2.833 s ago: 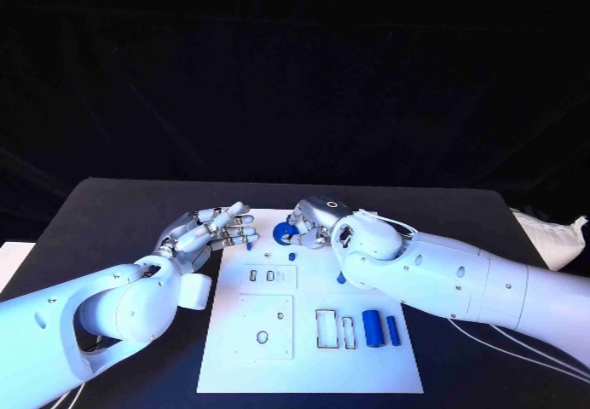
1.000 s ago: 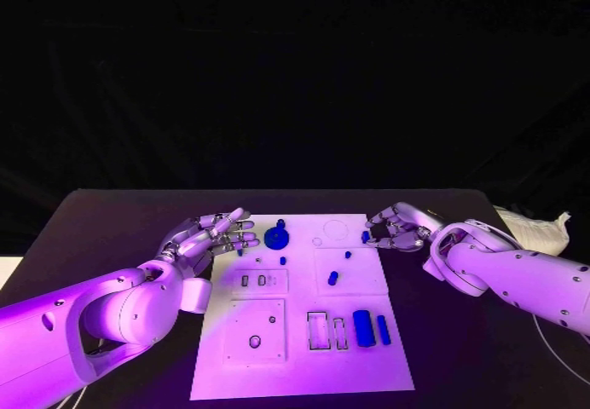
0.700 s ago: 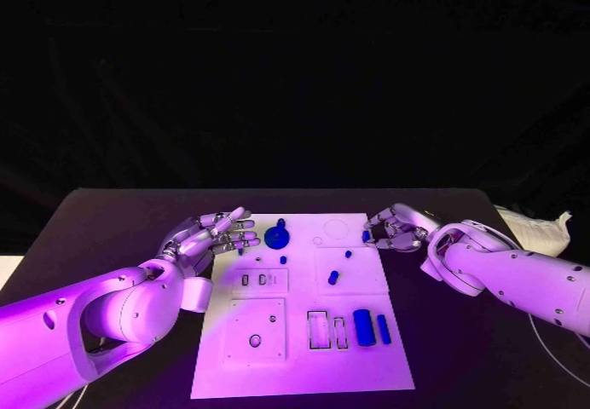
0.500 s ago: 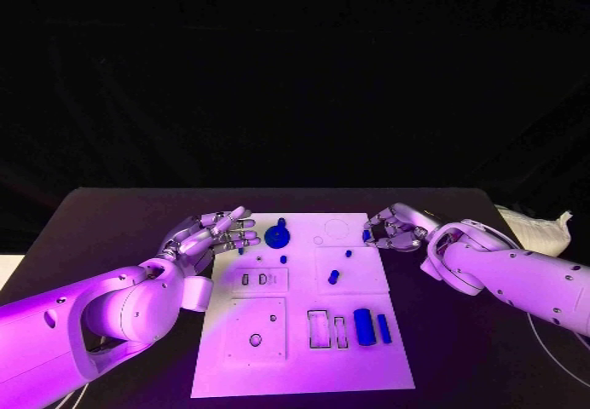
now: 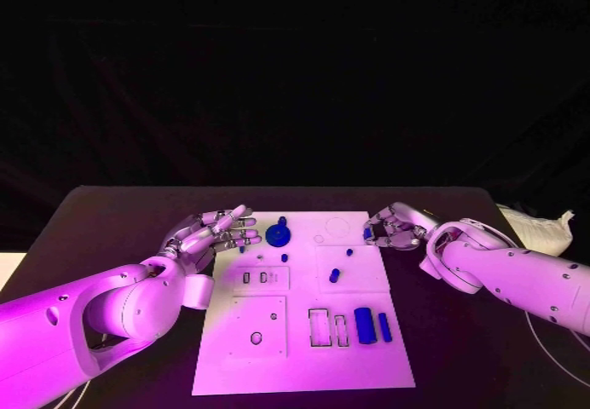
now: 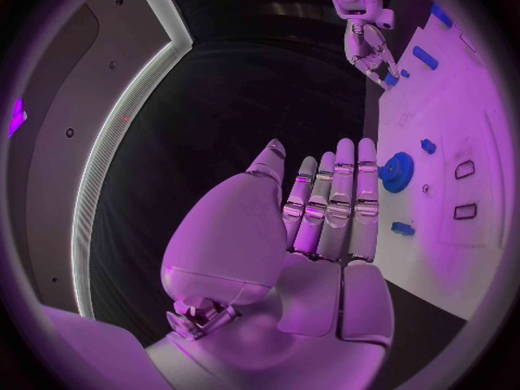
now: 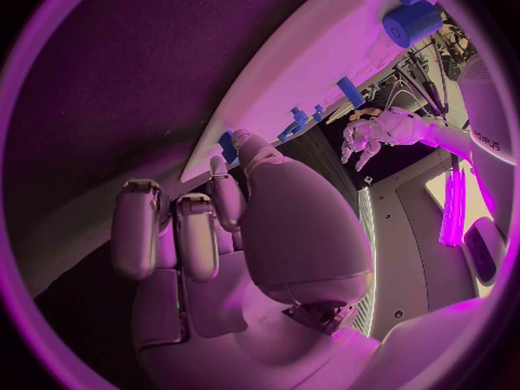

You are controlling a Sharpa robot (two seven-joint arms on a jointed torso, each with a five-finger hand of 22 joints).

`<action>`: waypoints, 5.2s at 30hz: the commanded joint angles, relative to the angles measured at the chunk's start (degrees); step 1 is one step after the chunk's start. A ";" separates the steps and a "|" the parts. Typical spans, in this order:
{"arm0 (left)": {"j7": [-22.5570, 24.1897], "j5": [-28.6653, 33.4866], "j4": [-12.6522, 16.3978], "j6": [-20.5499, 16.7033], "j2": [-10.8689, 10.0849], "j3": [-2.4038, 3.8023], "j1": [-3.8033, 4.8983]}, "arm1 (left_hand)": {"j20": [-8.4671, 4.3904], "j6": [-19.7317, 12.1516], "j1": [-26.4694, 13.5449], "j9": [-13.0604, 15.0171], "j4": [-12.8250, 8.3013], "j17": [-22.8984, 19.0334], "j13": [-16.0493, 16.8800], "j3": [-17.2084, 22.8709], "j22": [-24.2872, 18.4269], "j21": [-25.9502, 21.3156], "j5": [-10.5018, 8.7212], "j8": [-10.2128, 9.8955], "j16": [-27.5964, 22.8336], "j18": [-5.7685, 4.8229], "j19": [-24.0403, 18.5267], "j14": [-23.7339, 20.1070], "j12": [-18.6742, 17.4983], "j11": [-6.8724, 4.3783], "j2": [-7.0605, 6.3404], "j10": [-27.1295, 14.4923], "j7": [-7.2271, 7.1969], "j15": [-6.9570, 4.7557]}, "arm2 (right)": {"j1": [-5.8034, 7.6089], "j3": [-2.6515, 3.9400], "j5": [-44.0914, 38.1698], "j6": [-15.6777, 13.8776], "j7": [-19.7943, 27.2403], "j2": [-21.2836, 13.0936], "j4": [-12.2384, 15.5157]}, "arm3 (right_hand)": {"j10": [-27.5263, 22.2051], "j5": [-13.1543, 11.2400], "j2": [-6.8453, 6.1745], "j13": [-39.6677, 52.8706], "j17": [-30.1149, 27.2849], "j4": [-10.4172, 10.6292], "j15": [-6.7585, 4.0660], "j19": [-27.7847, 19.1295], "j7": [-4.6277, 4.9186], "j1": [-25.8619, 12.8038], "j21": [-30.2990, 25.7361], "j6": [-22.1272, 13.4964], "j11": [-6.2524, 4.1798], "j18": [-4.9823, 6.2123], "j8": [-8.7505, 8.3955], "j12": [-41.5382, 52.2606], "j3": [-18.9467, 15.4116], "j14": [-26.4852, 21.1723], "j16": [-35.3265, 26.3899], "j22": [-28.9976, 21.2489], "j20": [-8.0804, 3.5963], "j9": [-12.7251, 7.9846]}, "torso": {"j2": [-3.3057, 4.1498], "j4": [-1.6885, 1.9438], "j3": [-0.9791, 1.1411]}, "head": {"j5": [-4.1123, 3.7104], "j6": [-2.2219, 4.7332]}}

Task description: Assemble the parts on the task board

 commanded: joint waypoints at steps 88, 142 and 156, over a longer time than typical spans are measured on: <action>0.53 0.26 -3.08 1.49 0.65 0.03 -0.18 | -0.05 0.05 0.64 -0.09 -0.72 0.20 -0.07 0.12 -0.22 -0.44 -0.17 -0.63 -0.47 0.67 0.37 0.38 -0.61 0.12 0.08 0.28 0.39 0.07 | -2.70 -1.49 -23.68 3.50 -21.72 15.99 14.96 | 1.38 -1.38 3.87 0.21 9.03 -0.98 -2.48 0.89 -3.11 -3.74 0.53 7.32 -2.53 -0.91 2.63 -0.02 2.90 4.75 0.33 0.86 -2.18 2.21 | -1.72 1.00 -0.58 | 1.87 -3.04; -0.11 0.28 -2.85 2.11 0.84 0.03 -0.18 | -0.03 -0.03 0.64 -0.09 -0.92 0.28 -0.08 0.09 -0.34 -0.58 -0.18 -0.78 -0.62 0.66 0.41 0.35 -0.77 0.18 0.14 0.24 0.46 0.10 | -2.77 -1.80 -27.35 3.08 -25.40 16.33 15.12 | -4.11 -3.53 -1.98 -7.46 6.39 0.59 -0.52 0.07 -0.37 -7.79 -0.59 -0.02 -0.15 -0.65 -0.60 -11.52 -0.62 4.14 -1.45 -0.67 -0.46 0.52 | -1.74 0.96 -0.56 | 1.87 -3.12; -5.73 -5.14 -3.85 4.13 0.86 0.02 -0.17 | -1.38 2.03 -0.39 0.04 -1.34 1.90 0.17 -0.14 -0.11 0.51 -0.17 -0.64 0.74 0.81 3.91 4.66 -0.16 -1.50 0.34 3.77 -1.41 -1.59 | -3.42 -0.60 -19.87 -4.56 -11.99 12.95 19.71 | -4.16 -3.34 -3.45 -6.04 7.13 9.49 0.66 0.05 0.96 -6.94 -0.68 -4.77 1.18 -0.64 -0.24 -8.99 -12.95 4.28 -1.20 -0.60 0.67 -0.58 | -1.83 0.79 -0.35 | 2.47 -3.13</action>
